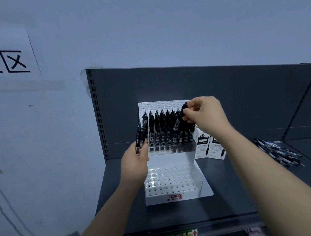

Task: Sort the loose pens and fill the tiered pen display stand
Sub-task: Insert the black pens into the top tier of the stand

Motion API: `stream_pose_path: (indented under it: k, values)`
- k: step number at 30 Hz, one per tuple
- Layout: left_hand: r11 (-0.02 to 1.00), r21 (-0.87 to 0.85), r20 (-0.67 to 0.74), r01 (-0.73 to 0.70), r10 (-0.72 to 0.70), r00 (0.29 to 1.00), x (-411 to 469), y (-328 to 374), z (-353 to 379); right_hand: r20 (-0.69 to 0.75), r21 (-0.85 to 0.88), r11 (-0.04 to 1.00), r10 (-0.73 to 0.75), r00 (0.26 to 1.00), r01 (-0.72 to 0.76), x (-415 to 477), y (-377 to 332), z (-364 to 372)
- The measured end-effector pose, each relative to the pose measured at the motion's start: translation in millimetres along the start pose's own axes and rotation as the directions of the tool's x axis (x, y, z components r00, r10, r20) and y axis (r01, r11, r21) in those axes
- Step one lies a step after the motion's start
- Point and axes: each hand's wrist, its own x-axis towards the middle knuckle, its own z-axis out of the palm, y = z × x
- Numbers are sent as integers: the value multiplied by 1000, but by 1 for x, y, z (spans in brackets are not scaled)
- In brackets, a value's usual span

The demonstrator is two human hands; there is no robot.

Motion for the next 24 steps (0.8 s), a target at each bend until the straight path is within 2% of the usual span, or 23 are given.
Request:
stream_pose_path:
  k: [2, 5, 9, 13, 16, 24]
  values:
    - [1000, 25, -5, -4, 4, 1000, -1, 3, 0, 15, -126, 990, -57, 998, 59, 0, 1, 9]
    - [999, -5, -13, 37, -37, 999, -2, 5, 0, 47, -219, 971, -93, 995, 101, 2, 4, 21]
    - [999, -1, -27, 49, -49, 998, 1, 2, -3, 89, -301, 949, -66, 994, 90, 10, 4, 28]
    - [999, -24, 16, 37, -37, 999, 5, -5, -3, 151, -357, 931, -27, 988, 80, 8, 8, 41]
    - [997, -71, 41, 22, -19, 999, 6, -7, -3, 147, -382, 922, -10, 989, 66, 9, 7, 45]
    - [999, -46, 44, 3, -1, 999, 5, -3, -1, 137, -534, 837, -50, 989, 117, 4, -4, 45]
